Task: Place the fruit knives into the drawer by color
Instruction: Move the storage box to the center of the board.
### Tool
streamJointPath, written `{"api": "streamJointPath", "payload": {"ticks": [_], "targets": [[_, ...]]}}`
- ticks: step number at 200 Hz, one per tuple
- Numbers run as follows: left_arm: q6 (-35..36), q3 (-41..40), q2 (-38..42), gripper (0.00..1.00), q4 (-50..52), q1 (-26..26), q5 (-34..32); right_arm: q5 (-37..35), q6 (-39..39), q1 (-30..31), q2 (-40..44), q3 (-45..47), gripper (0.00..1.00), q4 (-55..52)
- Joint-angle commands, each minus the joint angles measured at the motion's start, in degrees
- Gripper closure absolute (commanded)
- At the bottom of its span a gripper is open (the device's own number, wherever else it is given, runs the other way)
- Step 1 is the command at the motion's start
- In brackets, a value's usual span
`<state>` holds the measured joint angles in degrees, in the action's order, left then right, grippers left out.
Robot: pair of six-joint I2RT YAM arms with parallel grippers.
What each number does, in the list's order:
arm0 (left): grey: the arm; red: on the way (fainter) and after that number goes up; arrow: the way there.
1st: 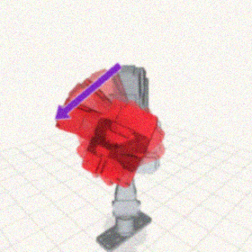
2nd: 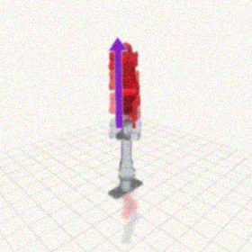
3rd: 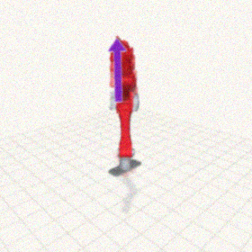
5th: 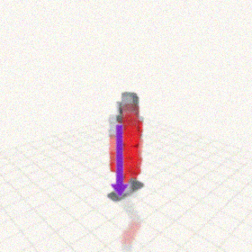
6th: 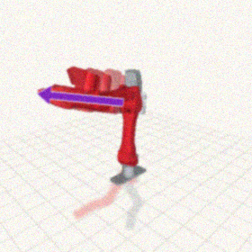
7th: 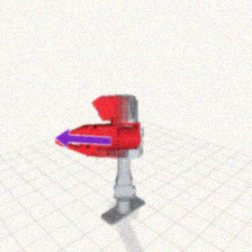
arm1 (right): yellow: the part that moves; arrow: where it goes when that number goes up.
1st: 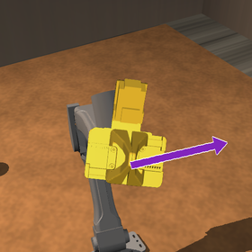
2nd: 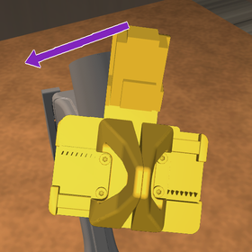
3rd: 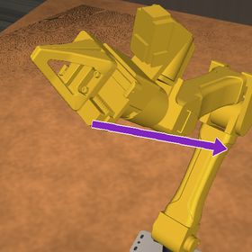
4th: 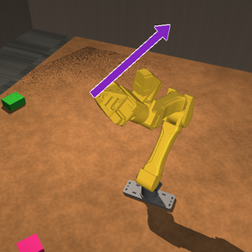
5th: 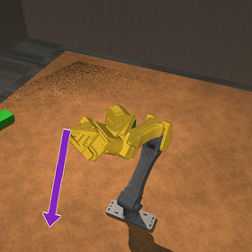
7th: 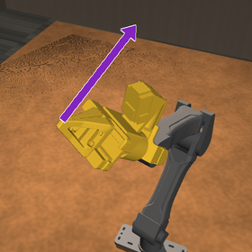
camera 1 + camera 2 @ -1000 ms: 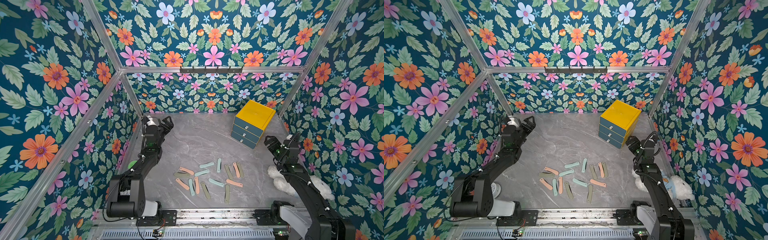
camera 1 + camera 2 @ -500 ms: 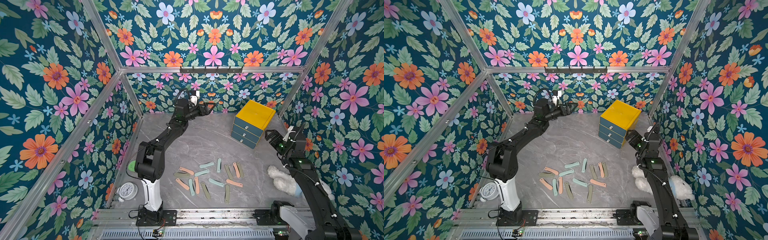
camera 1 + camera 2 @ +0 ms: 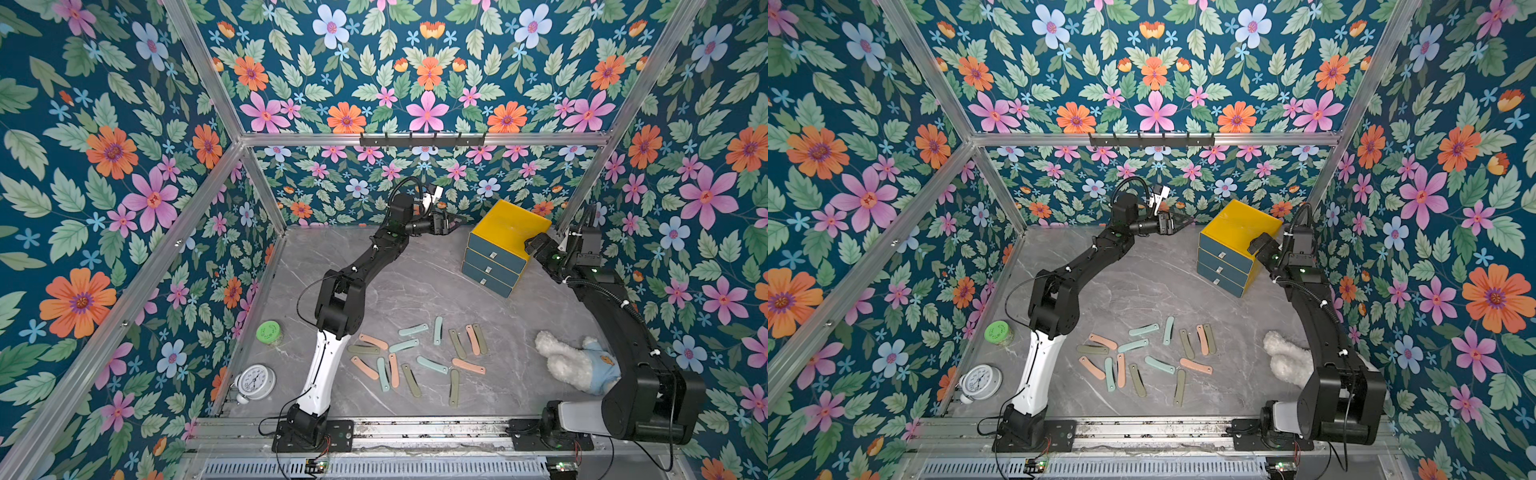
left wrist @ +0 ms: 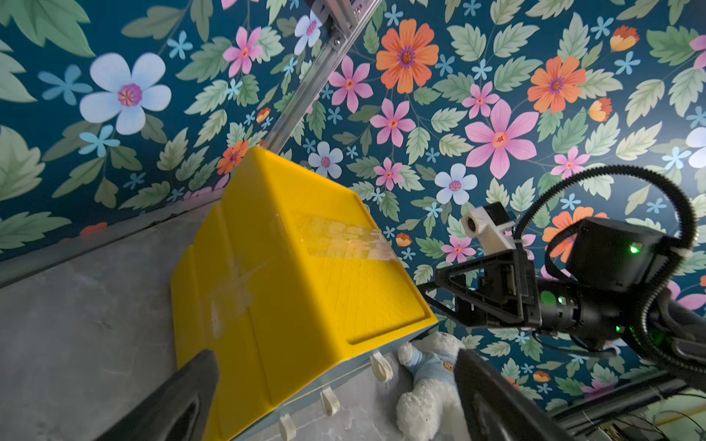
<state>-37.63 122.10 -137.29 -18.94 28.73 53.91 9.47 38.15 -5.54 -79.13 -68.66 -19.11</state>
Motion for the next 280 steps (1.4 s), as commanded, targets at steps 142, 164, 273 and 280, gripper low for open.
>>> {"api": "streamJointPath", "payload": {"ticks": [142,164,273,280], "targets": [[-3.0,12.9,-10.7,0.01,-4.0,1.9,5.1,9.9,-9.8,5.9,-13.4,-10.0,0.09,-4.4],[-2.3,12.7,-11.0,0.02,-3.0,1.9,5.8,10.7,-10.3,6.8,-14.4,-10.9,0.09,-4.4],[2.4,-28.3,16.8,0.09,-10.2,-1.7,-4.7,14.2,-7.5,18.2,-25.6,-19.1,0.11,0.3],[2.7,-31.5,19.0,0.09,-10.3,-2.3,-6.0,14.3,-7.1,19.2,-26.7,-20.1,0.11,0.6]]}}
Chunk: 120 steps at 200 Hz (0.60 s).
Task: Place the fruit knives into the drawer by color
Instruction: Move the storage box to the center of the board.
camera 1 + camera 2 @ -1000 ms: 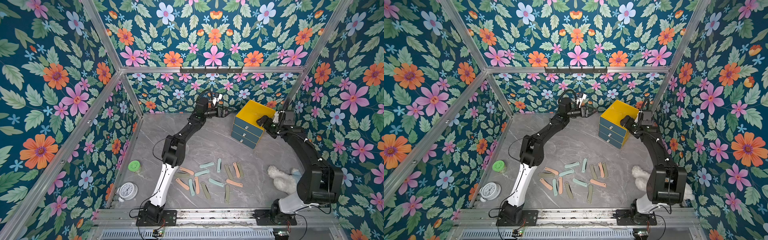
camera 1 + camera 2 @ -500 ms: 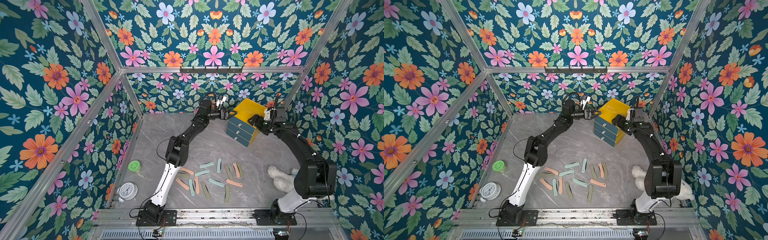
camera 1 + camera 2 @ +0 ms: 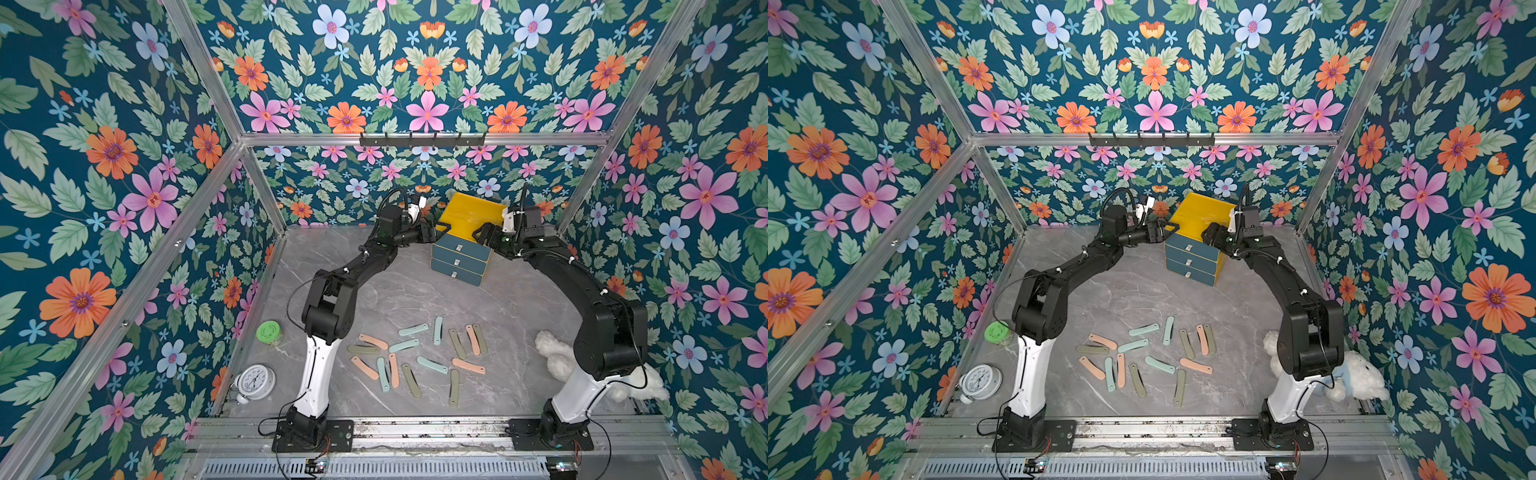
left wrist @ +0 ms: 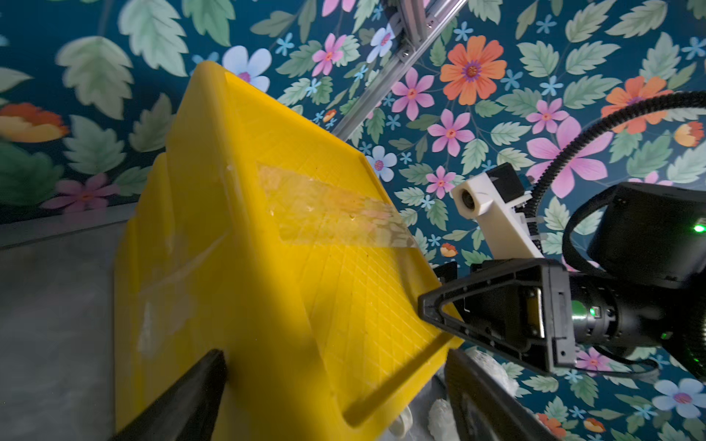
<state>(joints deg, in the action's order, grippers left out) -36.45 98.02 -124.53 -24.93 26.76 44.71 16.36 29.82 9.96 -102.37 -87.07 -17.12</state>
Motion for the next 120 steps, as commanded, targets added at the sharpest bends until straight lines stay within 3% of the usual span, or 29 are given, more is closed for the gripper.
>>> {"api": "streamJointPath", "payload": {"ticks": [1,73,120], "targets": [[1.5,-7.9,6.6,0.09,-4.4,-0.4,3.0,7.4,1.3,3.9,-3.7,-1.8,0.11,-1.3],[2.2,-33.5,27.6,0.13,-1.0,-8.0,-8.0,8.8,5.7,15.0,-16.3,-15.4,0.17,0.9],[3.8,-41.8,39.1,0.13,7.2,-10.4,-16.0,9.7,7.4,19.5,-22.6,-23.7,0.17,0.4]]}}
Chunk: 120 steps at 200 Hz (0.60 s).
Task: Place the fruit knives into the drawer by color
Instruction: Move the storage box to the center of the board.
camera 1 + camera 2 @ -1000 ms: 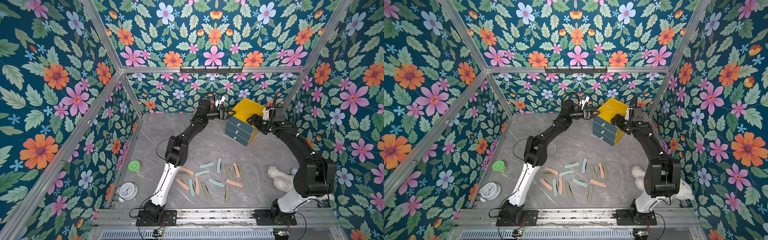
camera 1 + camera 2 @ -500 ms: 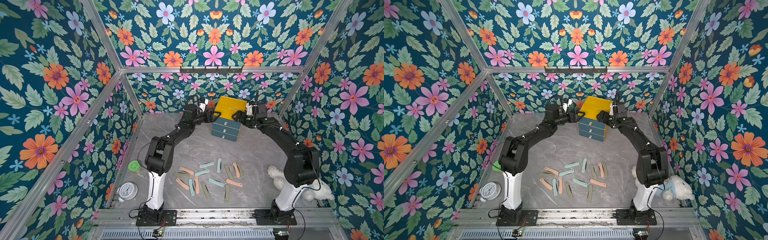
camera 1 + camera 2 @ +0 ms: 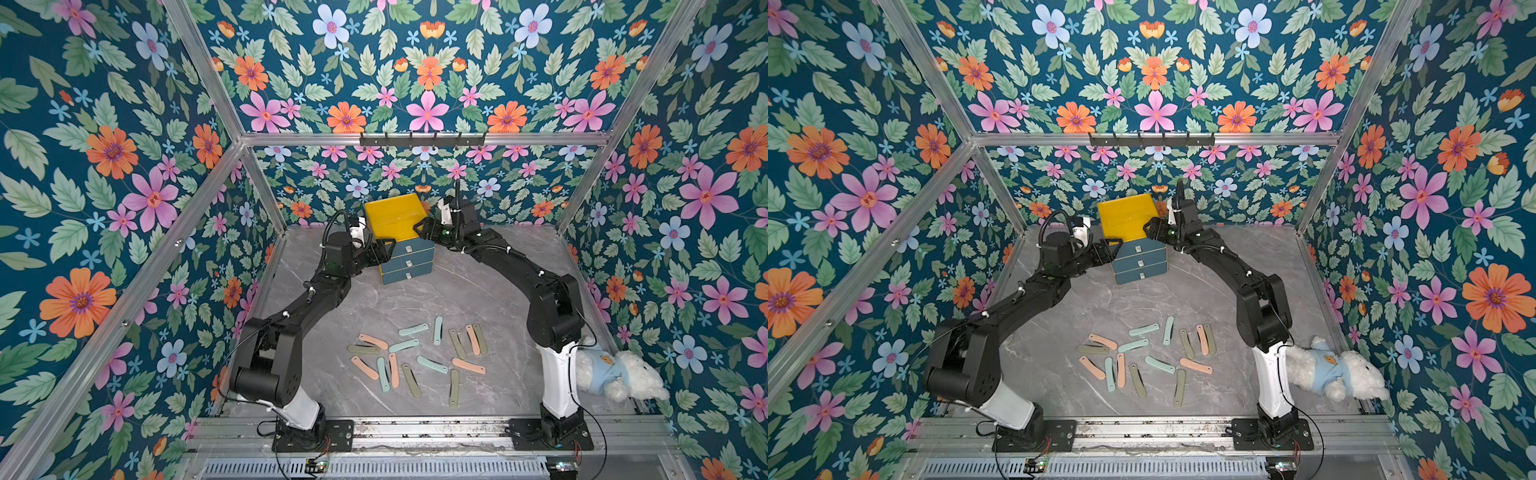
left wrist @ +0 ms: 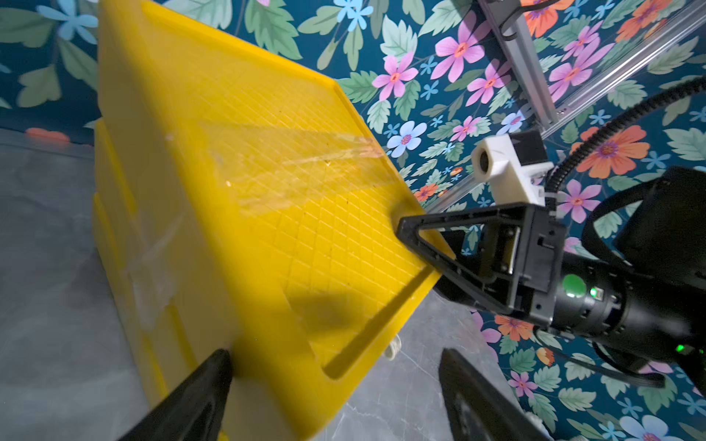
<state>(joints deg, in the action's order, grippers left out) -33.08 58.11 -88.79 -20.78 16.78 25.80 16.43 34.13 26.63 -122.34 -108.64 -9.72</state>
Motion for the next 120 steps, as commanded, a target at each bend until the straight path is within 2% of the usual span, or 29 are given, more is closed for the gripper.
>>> {"api": "streamJointPath", "payload": {"ticks": [1,56,120], "targets": [[0.4,-1.9,3.5,0.13,3.2,-0.4,2.8,9.7,3.1,2.9,-2.7,-2.2,0.17,-7.0],[0.6,-3.8,9.5,0.12,9.6,-3.6,-1.4,10.6,5.7,5.7,-6.8,-7.6,0.17,-6.6],[1.1,-2.8,12.5,0.09,15.2,-3.6,-3.9,8.6,6.5,5.3,-6.2,-10.0,0.12,-5.6]]}}
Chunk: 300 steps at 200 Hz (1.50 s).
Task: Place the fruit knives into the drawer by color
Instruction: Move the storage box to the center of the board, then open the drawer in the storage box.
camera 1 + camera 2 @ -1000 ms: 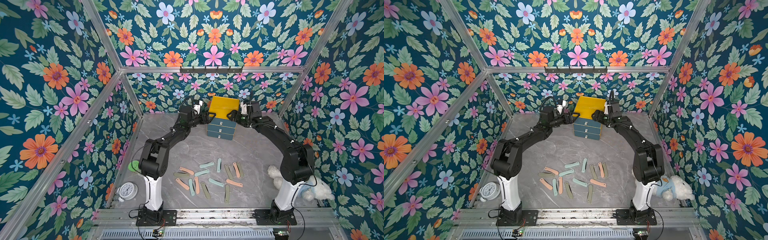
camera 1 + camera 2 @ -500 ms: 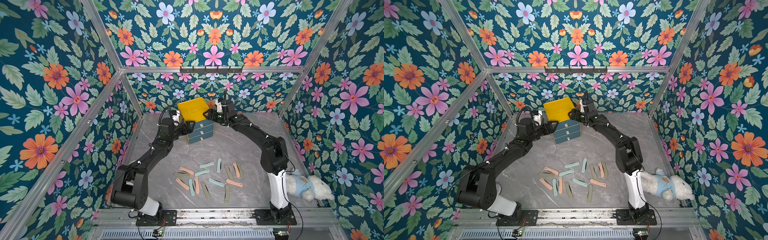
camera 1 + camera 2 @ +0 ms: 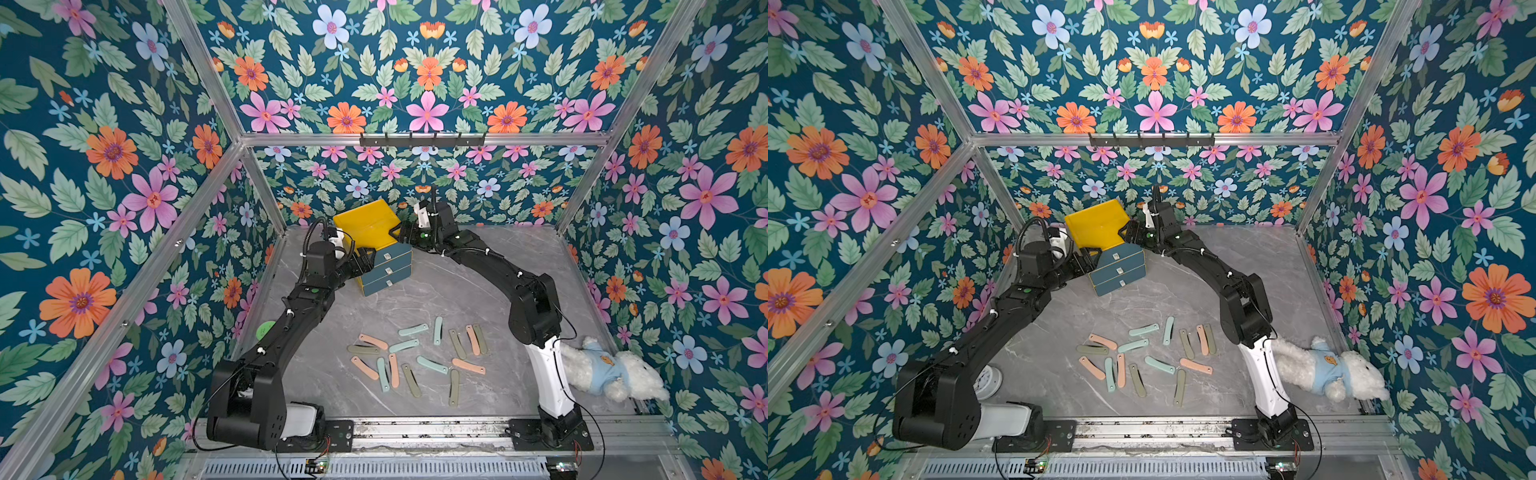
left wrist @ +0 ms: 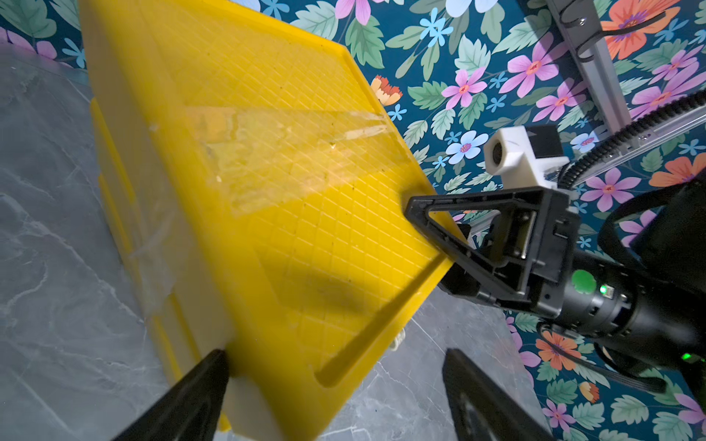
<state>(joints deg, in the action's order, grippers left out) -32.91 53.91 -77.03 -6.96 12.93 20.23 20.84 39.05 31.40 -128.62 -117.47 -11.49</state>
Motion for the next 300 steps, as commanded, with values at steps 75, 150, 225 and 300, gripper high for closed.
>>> {"api": "streamJointPath", "payload": {"ticks": [75,150,225,300], "targets": [[2.7,6.4,3.7,0.04,9.2,0.2,-5.9,2.3,2.1,-1.4,0.1,-6.8,0.12,-6.2],[2.4,11.1,7.2,0.01,10.0,0.3,-9.0,1.3,-2.0,-4.5,10.6,-4.9,0.17,-8.6],[-4.7,-6.9,20.9,0.01,1.8,0.2,-15.7,2.3,18.3,4.1,24.9,35.3,0.31,26.2],[-7.0,-16.5,29.8,0.01,-1.6,0.2,-22.5,-2.3,31.7,7.0,16.5,36.2,0.58,37.5]]}}
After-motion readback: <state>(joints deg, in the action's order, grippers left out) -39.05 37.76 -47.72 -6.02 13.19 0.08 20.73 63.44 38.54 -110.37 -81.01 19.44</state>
